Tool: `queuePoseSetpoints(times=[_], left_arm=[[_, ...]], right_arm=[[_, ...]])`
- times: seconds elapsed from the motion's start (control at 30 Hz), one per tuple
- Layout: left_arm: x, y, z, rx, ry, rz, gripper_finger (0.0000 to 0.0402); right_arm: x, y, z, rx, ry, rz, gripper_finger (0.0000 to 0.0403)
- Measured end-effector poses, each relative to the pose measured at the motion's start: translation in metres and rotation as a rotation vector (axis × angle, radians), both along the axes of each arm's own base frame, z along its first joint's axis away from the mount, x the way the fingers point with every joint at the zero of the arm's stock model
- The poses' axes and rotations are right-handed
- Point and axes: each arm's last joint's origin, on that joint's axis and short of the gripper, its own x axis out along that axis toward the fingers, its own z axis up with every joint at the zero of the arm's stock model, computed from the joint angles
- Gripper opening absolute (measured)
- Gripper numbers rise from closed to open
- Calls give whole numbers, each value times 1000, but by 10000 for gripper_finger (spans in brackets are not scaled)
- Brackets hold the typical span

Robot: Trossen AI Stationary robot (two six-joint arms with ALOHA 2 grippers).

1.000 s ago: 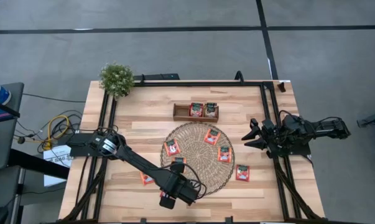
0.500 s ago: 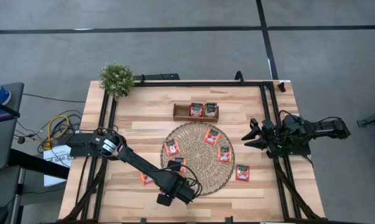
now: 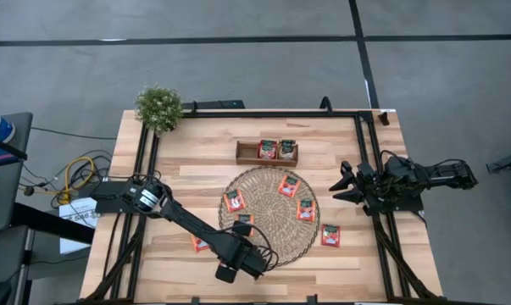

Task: Pick & Place Tea
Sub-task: Put the red tea bag into the middle section of the wooden organizer

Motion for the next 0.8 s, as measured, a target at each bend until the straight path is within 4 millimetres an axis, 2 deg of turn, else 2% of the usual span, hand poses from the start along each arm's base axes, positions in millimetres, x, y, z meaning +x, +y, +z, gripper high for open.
queuePoseSetpoints(times=[0.6,0.8], left_arm=[[4,-3,-11,-40,13,-75,133],[5,-4,-13,-54,11,-75,102]], right_arm=[[0,1,0,-19,-6,25,121],[0,1,0,-20,-7,25,121]])
